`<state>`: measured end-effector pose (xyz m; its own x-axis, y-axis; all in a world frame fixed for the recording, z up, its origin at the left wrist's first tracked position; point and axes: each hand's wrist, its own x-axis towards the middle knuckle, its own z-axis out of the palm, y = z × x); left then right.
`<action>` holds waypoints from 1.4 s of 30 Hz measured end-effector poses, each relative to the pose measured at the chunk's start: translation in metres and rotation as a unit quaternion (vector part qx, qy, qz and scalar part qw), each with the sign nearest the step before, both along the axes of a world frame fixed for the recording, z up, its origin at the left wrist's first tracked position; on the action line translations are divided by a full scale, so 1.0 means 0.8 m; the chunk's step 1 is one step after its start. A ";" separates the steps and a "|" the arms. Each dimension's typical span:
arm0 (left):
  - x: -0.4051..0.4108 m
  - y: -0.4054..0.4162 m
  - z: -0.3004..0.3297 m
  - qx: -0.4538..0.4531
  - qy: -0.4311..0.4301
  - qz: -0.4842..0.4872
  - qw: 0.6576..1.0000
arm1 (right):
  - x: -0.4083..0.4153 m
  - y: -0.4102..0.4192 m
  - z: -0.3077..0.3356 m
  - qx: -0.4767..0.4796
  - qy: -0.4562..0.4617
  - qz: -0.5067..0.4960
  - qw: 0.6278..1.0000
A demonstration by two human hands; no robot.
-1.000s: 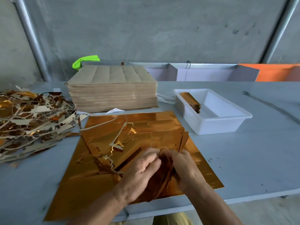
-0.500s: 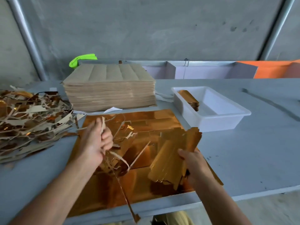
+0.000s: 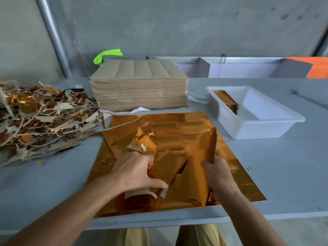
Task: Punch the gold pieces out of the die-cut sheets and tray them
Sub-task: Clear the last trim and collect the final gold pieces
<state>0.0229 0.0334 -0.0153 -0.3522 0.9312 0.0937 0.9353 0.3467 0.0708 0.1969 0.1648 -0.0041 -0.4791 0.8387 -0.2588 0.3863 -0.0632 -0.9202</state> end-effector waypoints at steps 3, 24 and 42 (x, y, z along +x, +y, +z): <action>0.014 0.003 -0.009 0.003 -0.017 0.023 1.000 | -0.010 -0.004 -0.006 -0.002 0.004 0.018 1.000; 0.018 0.031 -0.014 0.160 -0.308 0.064 0.936 | -0.015 -0.004 -0.011 0.014 0.063 0.099 0.993; 0.070 0.022 -0.017 0.123 -0.080 -0.064 0.987 | -0.013 -0.008 -0.004 -0.122 0.155 -0.042 0.979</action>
